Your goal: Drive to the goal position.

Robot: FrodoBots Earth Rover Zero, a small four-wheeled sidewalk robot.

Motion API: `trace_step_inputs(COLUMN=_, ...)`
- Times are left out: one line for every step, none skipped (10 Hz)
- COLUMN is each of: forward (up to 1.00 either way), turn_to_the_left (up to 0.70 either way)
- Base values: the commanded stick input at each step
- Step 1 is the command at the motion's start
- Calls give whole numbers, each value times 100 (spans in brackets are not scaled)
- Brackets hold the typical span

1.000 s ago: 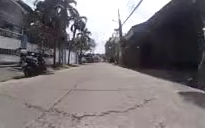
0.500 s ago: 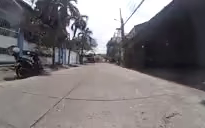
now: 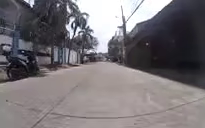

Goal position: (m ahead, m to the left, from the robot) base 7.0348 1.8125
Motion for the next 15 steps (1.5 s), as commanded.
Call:
trace_step_inputs(forward=97, turn_to_the_left=25)
trace_step_inputs(forward=97, turn_to_the_left=37)
trace_step_inputs(forward=97, turn_to_the_left=38)
trace_step_inputs(forward=97, turn_to_the_left=38)
trace_step_inputs(forward=97, turn_to_the_left=23)
trace_step_inputs(forward=97, turn_to_the_left=9)
trace_step_inputs(forward=97, turn_to_the_left=0)
trace_step_inputs(forward=97, turn_to_the_left=0)
trace_step_inputs(forward=97, turn_to_the_left=0)
trace_step_inputs(forward=97, turn_to_the_left=0)
trace_step_inputs(forward=97, turn_to_the_left=0)
trace_step_inputs(forward=97, turn_to_the_left=0)
trace_step_inputs(forward=97, turn_to_the_left=0)
trace_step_inputs(forward=97, turn_to_the_left=0)
trace_step_inputs(forward=97, turn_to_the_left=0)
